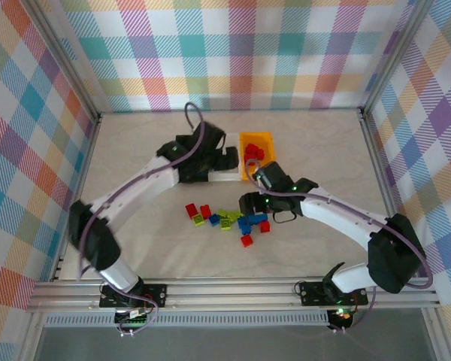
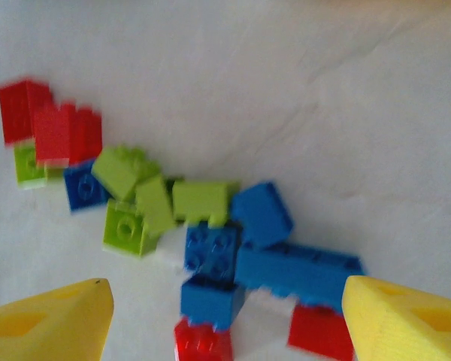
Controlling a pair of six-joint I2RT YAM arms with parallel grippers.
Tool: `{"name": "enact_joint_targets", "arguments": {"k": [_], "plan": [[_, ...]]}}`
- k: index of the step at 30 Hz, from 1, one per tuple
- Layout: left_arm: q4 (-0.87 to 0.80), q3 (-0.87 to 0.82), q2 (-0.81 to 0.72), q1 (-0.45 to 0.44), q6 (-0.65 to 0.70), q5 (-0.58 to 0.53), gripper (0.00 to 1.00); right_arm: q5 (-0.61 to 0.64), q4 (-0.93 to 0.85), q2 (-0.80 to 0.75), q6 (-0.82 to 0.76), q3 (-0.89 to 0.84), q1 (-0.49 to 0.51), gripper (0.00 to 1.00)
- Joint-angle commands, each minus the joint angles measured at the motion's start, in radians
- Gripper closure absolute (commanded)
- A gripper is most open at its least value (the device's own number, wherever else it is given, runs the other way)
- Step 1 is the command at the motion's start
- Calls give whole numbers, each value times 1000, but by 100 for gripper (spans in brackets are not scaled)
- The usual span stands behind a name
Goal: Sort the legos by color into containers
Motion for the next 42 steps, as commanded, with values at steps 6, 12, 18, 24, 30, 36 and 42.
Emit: {"name": "enact_joint_targets", "arguments": {"k": [6,12,18,24,30,36,42], "plan": [[26,-428,-313,-16,-155,-34,0,13,-92,84,7,-56,220,20],[-32,-555,-424,-16,-187,-44,0,122,-81,164,30,-37,256,28],[-49,-609,-476,-17,-211,-75,0,179,-83,232,27,-20,285,37],[-44,-613,-467,-16,-213,-80,0,197,-51,264,31,-7,294,43],[-49,-612,-449,-15,-213,-78,0,175,-27,253,23,-2,293,59],[-61,-616,-454,-15,-205,-90,0,169,-48,155,9,1,291,64],[-54,-642,-446,-15,-205,-82,0,203,-97,65,-60,110,175,65]]}}
